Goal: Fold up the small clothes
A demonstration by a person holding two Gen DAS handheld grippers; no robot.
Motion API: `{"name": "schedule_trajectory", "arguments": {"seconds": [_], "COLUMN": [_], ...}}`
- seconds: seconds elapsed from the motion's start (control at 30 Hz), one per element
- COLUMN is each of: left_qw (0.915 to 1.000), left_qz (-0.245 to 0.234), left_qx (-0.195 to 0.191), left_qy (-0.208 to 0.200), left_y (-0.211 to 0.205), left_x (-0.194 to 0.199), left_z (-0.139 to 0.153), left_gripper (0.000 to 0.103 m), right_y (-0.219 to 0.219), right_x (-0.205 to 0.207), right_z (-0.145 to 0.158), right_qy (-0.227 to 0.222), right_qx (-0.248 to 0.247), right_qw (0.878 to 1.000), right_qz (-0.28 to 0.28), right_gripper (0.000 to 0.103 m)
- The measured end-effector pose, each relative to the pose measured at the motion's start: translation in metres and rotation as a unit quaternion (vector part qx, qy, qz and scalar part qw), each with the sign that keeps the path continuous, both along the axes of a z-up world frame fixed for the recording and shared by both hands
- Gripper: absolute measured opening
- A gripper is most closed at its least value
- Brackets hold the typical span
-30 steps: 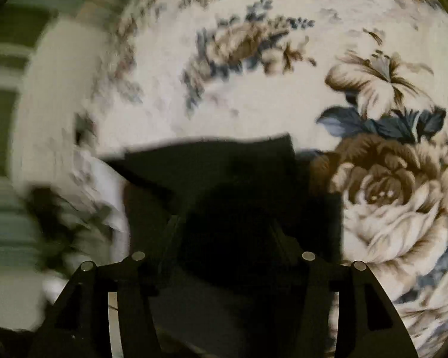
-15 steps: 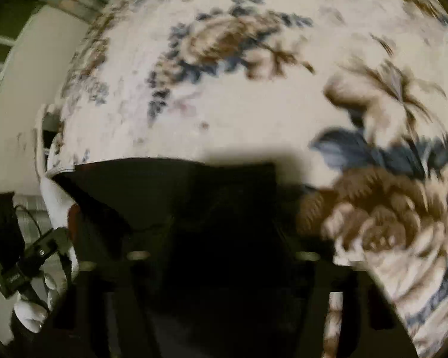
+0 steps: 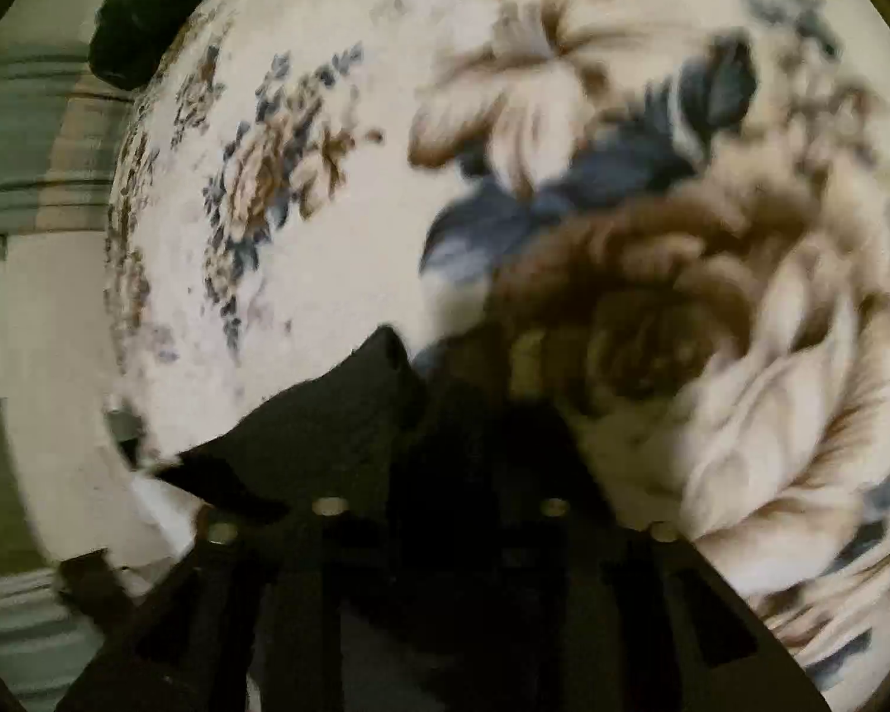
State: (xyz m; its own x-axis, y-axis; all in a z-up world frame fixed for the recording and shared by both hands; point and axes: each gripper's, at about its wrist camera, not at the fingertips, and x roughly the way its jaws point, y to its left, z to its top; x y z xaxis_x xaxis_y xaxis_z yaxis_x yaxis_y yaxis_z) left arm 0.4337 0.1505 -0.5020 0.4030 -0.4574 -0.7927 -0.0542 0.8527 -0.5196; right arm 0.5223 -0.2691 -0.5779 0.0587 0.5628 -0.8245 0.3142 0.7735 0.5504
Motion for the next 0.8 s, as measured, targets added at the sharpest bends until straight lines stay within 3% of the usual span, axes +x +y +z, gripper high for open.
{"name": "schedule_trajectory", "arguments": {"seconds": [0.07, 0.13, 0.2, 0.27, 0.33, 0.4, 0.43, 0.47, 0.57, 0.67, 0.7, 0.8], "left_qw": [1.0, 1.0, 0.9997, 0.9994, 0.9993, 0.9996, 0.9996, 0.9994, 0.9992, 0.999, 0.9982, 0.9961], "left_qz": [0.001, -0.001, -0.007, -0.001, -0.003, -0.004, -0.005, -0.001, 0.018, 0.042, 0.05, 0.052], "left_qx": [-0.009, -0.007, -0.017, -0.033, -0.037, -0.025, -0.013, -0.001, 0.005, -0.017, -0.03, -0.066], "left_qy": [-0.002, 0.004, 0.014, 0.011, 0.006, -0.015, -0.026, -0.033, -0.036, -0.006, 0.01, 0.027], "left_y": [0.001, -0.003, -0.007, -0.007, -0.006, -0.003, -0.002, 0.002, 0.019, 0.04, 0.047, 0.051], "left_x": [0.003, 0.011, 0.021, 0.028, 0.029, 0.022, 0.017, 0.012, 0.003, 0.01, 0.015, 0.023], "left_z": [0.004, 0.003, -0.004, -0.013, -0.019, -0.011, -0.005, 0.0, 0.005, -0.025, -0.039, -0.046], "left_gripper": [0.082, 0.082, 0.08, 0.077, 0.034, 0.026, 0.023, 0.022, 0.022, 0.023, 0.026, 0.028], "right_y": [0.007, 0.007, 0.005, 0.006, 0.014, 0.018, 0.021, 0.025, 0.046, 0.064, 0.067, 0.068], "right_x": [0.005, 0.01, 0.014, 0.019, 0.014, 0.006, 0.003, 0.001, -0.005, -0.001, 0.004, 0.024], "right_z": [0.018, 0.036, 0.041, 0.027, 0.008, 0.001, 0.006, 0.016, 0.053, 0.075, 0.072, 0.029], "right_qy": [-0.031, -0.067, -0.07, -0.038, -0.002, -0.004, -0.028, -0.049, -0.119, -0.158, -0.156, -0.091], "right_qx": [-0.01, -0.007, -0.011, -0.033, -0.015, -0.002, 0.001, -0.004, -0.032, -0.055, -0.065, -0.082], "right_qw": [0.999, 0.996, 0.995, 0.995, 0.995, 0.995, 0.995, 0.994, 0.985, 0.977, 0.977, 0.983], "right_qz": [0.043, 0.056, 0.062, 0.081, 0.102, 0.103, 0.097, 0.098, 0.116, 0.131, 0.133, 0.134], "right_gripper": [0.056, 0.065, 0.066, 0.066, 0.066, 0.054, 0.033, 0.029, 0.027, 0.026, 0.026, 0.027]}}
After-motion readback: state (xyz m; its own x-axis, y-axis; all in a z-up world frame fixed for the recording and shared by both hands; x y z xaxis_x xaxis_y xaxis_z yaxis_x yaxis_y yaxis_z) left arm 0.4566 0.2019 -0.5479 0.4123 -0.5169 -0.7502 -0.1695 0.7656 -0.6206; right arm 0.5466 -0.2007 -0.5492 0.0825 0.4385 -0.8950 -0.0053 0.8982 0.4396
